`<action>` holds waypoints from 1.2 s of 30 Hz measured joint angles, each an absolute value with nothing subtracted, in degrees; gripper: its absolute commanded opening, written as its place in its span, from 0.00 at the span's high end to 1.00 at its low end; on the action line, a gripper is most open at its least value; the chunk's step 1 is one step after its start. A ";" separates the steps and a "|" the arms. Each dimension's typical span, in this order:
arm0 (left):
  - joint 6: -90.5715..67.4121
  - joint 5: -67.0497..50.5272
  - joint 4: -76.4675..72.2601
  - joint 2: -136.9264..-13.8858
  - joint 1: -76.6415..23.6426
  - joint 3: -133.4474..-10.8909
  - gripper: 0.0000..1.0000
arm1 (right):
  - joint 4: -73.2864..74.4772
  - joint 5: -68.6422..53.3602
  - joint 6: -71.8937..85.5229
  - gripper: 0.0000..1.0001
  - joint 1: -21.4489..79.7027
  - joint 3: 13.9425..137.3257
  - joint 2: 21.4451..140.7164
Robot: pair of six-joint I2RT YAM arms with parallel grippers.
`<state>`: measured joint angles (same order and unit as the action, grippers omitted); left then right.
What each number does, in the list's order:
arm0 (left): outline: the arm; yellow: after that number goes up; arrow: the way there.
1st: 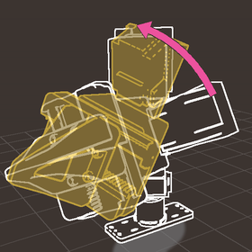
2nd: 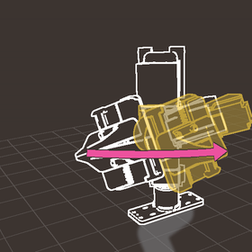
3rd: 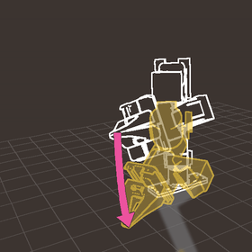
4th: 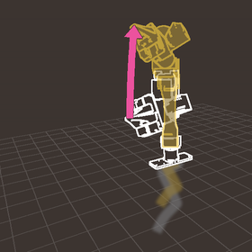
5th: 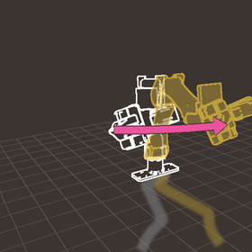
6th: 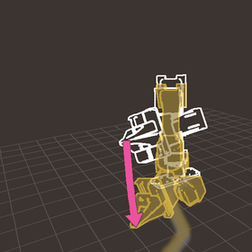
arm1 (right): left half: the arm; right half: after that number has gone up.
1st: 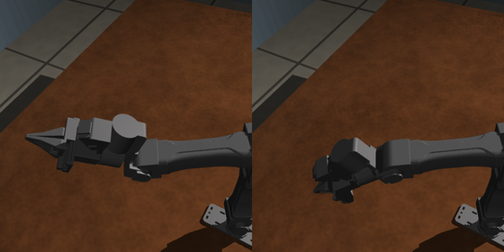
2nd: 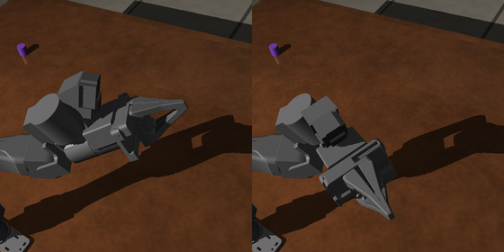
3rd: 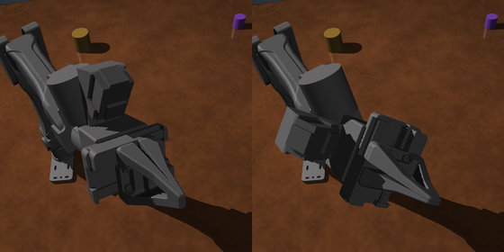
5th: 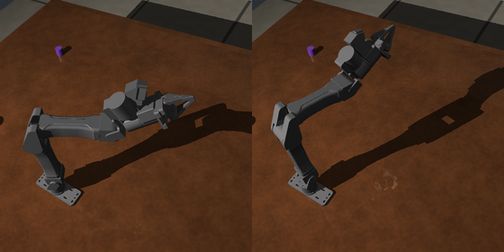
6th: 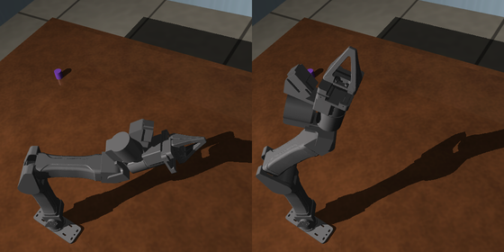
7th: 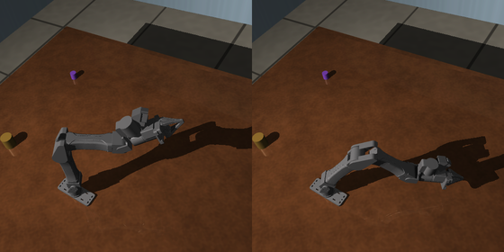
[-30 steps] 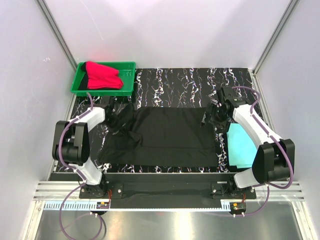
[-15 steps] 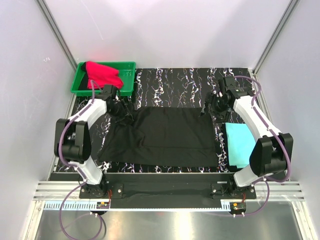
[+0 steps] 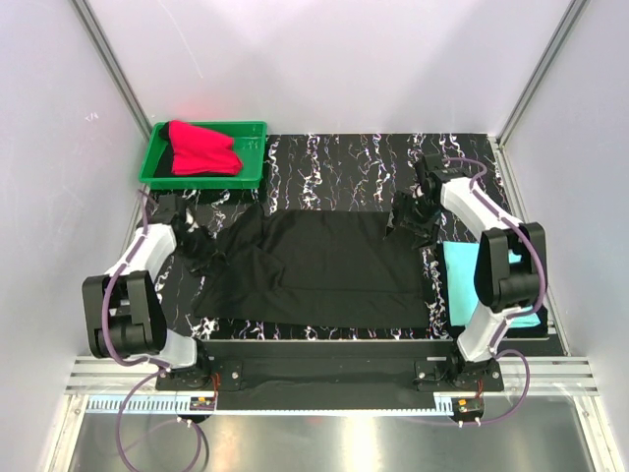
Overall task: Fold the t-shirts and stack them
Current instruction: Fold the tshirt
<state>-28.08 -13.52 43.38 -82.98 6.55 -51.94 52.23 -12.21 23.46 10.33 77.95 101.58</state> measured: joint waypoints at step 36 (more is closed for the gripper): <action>-20.40 -19.31 38.37 -114.50 9.26 -79.20 0.74 | 50.76 -3.46 11.33 0.44 5.93 106.67 130.87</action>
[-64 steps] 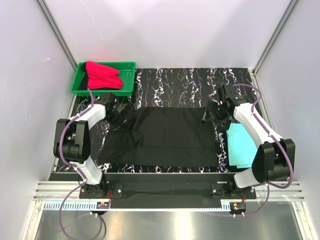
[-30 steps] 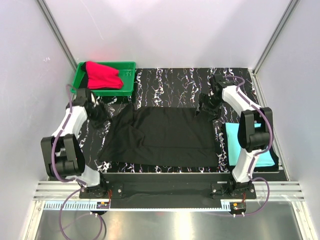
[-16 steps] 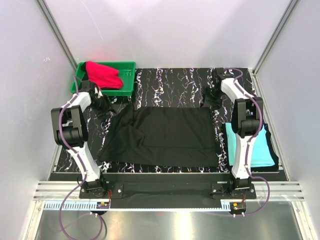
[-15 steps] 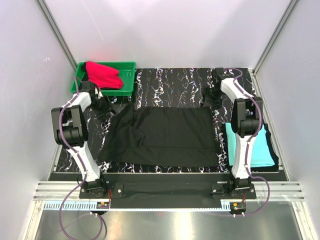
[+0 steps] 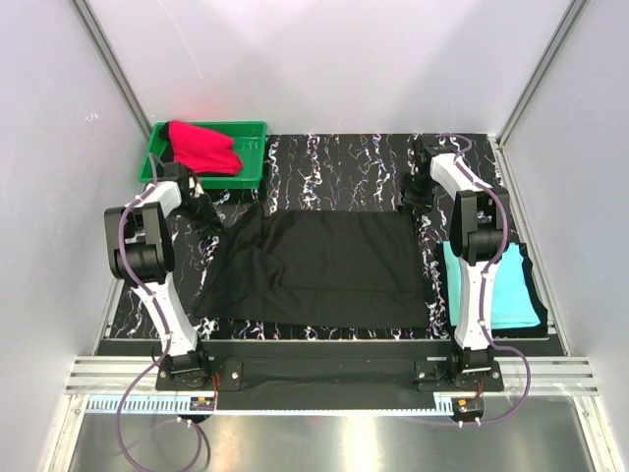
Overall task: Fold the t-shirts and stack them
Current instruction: Fold the tshirt
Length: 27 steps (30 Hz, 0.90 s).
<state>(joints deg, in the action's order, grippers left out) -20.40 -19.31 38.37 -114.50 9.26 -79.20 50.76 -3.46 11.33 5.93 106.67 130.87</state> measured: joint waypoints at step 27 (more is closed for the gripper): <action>-20.75 -11.62 41.39 -105.58 11.40 -81.12 0.31 | 52.21 -3.25 15.49 0.28 5.06 105.95 129.84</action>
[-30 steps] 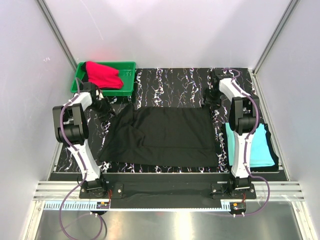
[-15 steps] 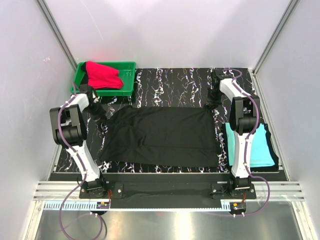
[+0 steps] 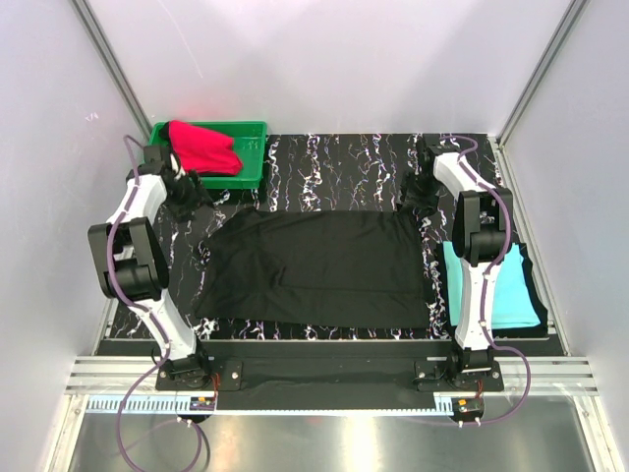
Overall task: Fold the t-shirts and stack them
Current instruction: Fold the tshirt
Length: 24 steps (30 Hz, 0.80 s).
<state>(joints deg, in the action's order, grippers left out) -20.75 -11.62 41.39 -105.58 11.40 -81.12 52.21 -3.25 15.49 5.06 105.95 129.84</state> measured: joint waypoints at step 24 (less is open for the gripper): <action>-20.14 -6.79 31.86 -116.84 -3.42 -85.01 0.35 | 54.30 -8.08 17.78 0.25 4.91 105.16 125.25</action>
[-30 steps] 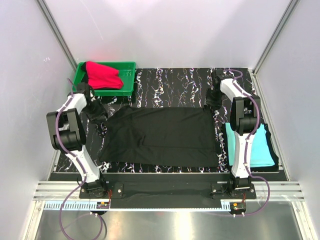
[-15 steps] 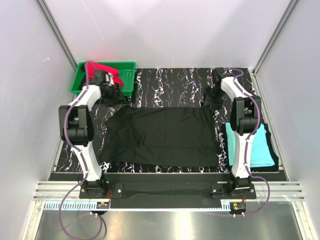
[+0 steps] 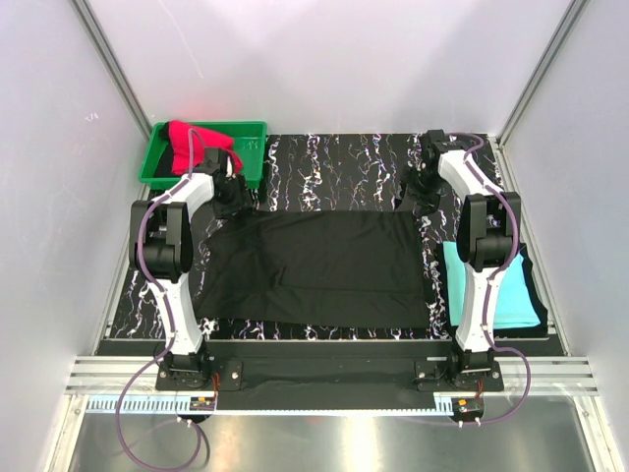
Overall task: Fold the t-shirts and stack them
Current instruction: Fold the tshirt
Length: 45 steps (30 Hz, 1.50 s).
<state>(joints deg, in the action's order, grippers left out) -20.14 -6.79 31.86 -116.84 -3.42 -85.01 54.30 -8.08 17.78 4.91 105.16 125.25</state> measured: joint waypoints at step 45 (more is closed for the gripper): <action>-21.06 -8.56 29.85 -121.80 -3.95 -90.00 0.68 | 55.42 -5.56 16.71 0.44 3.84 110.15 132.97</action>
